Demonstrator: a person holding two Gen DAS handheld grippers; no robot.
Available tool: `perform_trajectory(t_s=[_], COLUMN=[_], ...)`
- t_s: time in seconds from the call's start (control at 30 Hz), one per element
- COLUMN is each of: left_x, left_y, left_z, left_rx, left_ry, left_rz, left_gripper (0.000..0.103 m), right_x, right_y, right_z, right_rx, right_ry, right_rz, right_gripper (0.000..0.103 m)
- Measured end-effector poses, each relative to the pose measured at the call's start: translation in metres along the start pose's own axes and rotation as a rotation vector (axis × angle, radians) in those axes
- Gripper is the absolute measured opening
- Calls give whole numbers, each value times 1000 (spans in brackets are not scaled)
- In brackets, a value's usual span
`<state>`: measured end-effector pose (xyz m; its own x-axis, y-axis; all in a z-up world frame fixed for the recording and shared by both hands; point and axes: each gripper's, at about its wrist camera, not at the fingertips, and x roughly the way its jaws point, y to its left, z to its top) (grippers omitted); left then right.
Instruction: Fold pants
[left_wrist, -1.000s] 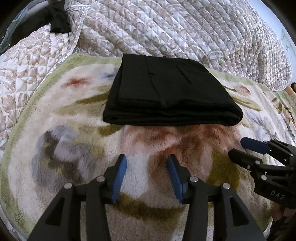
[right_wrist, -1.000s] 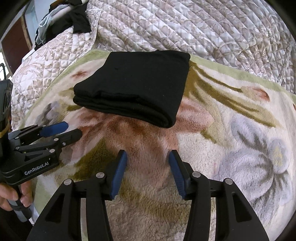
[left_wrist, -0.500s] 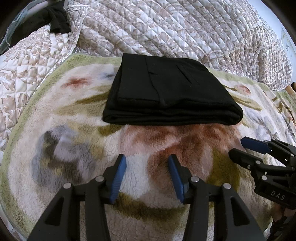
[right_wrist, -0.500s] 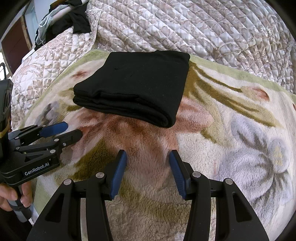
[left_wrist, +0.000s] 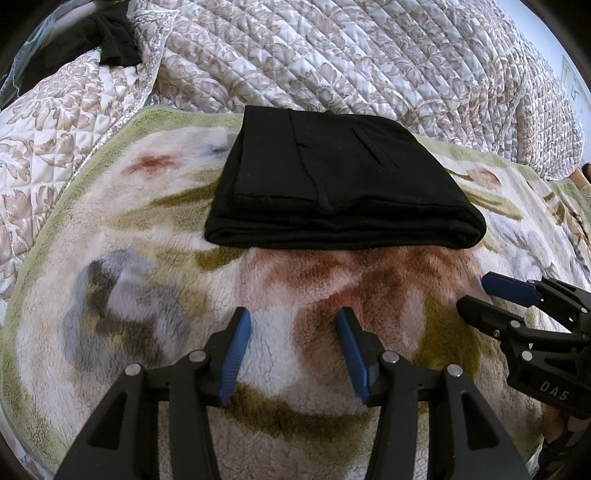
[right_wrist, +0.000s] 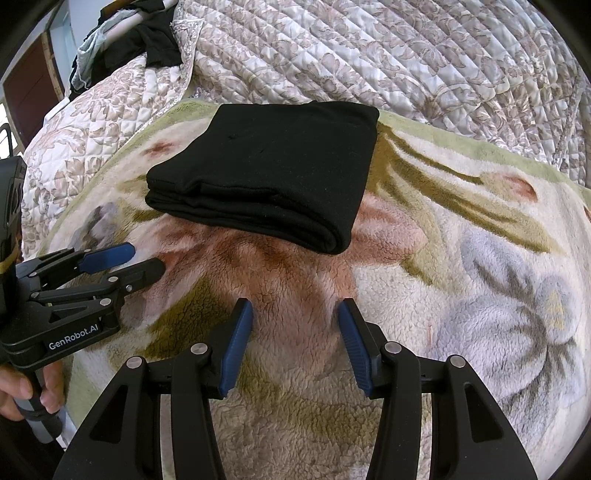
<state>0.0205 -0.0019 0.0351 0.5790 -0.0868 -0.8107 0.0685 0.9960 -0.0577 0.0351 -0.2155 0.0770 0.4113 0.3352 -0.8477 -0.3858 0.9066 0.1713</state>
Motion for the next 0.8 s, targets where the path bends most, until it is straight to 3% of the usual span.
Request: perform_trajectory(t_s=[0.8], left_x=[2], left_y=[0], left_z=[-1], left_rx=[5], left_ry=[0], left_rz=[7], left_gripper=[54], right_x=[-1], right_y=[1], right_z=[0], right_rx=[-2], right_ry=[-5], right_rz=[-4], right_gripper=[50])
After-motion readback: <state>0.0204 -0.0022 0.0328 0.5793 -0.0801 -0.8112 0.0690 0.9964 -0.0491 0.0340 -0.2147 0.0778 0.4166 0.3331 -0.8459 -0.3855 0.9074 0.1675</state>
